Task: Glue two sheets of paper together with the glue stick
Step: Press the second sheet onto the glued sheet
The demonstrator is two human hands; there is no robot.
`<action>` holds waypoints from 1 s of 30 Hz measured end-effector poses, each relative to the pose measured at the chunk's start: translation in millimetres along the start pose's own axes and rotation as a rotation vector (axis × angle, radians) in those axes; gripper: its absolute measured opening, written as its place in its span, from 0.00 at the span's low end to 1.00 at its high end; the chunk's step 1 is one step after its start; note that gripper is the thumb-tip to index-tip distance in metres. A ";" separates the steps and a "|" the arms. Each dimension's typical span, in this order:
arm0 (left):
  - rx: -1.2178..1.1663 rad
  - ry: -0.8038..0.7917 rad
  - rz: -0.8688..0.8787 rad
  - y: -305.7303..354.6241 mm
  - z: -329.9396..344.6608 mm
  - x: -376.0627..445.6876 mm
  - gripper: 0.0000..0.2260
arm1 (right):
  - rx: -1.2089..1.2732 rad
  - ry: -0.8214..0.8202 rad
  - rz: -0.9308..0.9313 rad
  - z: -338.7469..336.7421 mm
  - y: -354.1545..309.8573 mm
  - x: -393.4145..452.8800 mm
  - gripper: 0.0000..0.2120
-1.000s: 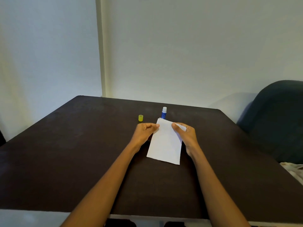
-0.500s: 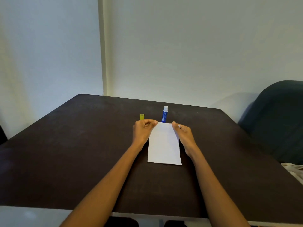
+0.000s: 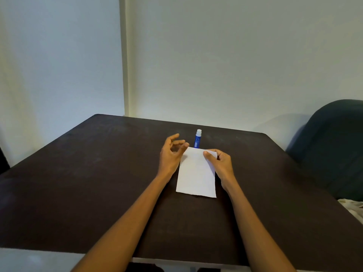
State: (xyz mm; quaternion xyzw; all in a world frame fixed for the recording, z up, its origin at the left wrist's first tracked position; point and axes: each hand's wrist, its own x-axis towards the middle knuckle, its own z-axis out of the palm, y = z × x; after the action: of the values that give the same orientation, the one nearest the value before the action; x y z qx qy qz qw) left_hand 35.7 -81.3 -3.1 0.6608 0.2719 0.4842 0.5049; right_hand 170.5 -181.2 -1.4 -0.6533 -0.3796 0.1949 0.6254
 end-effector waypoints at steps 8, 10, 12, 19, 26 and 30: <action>0.330 -0.126 0.048 -3.5 -0.7 1.0 0.03 | -0.153 -0.110 -0.144 10.9 0.1 -0.7 0.04; 0.364 -0.126 0.011 -2.9 -2.5 2.5 0.01 | -0.122 -0.090 -0.100 9.5 0.1 -0.3 0.02; 0.360 -0.098 -0.022 -1.8 -4.7 3.2 0.04 | -0.071 -0.056 -0.058 6.8 -1.2 -1.1 0.02; 0.125 -0.047 -0.107 -1.8 -7.0 3.1 0.05 | 0.099 0.070 0.056 -1.7 -3.8 -3.5 0.03; 0.053 -0.123 -0.184 -3.1 -5.3 1.9 0.07 | 0.154 0.016 0.114 3.0 -5.1 -2.5 0.11; 0.035 -0.080 -0.188 -5.3 -6.1 3.0 0.05 | 0.178 0.028 0.224 -2.0 -6.0 -0.7 0.15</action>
State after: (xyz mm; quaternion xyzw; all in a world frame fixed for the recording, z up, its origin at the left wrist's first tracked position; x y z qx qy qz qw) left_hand 31.9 -74.5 -6.8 0.6598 0.3208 0.4031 0.5471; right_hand 170.1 -183.5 4.5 -0.6360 -0.2766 0.2876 0.6605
